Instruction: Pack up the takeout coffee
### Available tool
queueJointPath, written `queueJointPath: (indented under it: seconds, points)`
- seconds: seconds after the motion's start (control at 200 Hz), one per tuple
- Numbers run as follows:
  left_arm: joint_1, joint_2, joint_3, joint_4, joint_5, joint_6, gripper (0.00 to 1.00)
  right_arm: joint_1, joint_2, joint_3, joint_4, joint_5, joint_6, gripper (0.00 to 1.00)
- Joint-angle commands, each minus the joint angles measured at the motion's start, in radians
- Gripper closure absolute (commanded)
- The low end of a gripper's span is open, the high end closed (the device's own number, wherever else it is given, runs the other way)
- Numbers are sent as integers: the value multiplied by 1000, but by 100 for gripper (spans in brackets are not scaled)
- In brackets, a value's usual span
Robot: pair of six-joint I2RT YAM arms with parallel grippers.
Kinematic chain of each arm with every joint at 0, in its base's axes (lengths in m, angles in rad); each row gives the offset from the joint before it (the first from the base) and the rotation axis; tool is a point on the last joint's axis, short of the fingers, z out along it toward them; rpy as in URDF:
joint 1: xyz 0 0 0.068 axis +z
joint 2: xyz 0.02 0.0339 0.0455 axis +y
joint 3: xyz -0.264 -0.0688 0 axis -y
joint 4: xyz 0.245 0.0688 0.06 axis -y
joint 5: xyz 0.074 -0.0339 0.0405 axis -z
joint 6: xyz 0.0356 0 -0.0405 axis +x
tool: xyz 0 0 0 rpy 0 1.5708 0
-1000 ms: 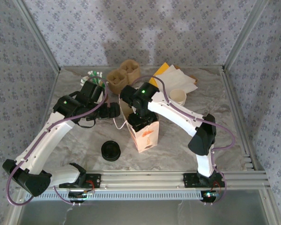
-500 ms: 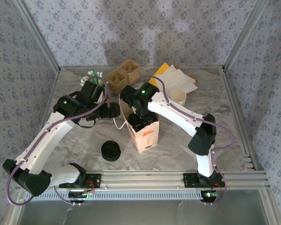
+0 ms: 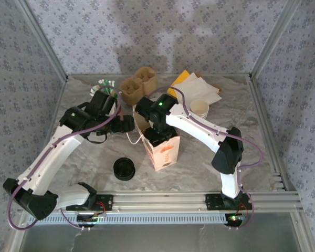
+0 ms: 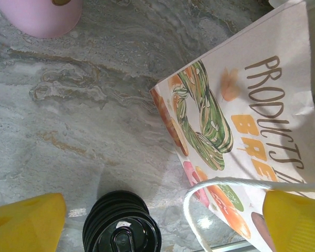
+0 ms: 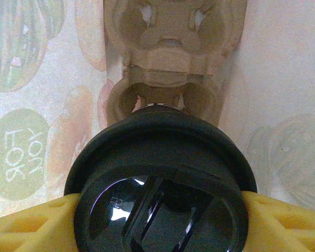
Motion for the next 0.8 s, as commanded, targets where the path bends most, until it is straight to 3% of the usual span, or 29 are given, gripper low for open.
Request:
queueJointPath:
  seconds: [0.0, 0.794]
  points:
    - [-6, 10, 33, -27, -19, 15, 4, -7, -32, -21, 9, -15, -16, 30]
    - [-6, 24, 66, -66, -33, 23, 4, -18, -41, -154, 110, -27, -23, 30]
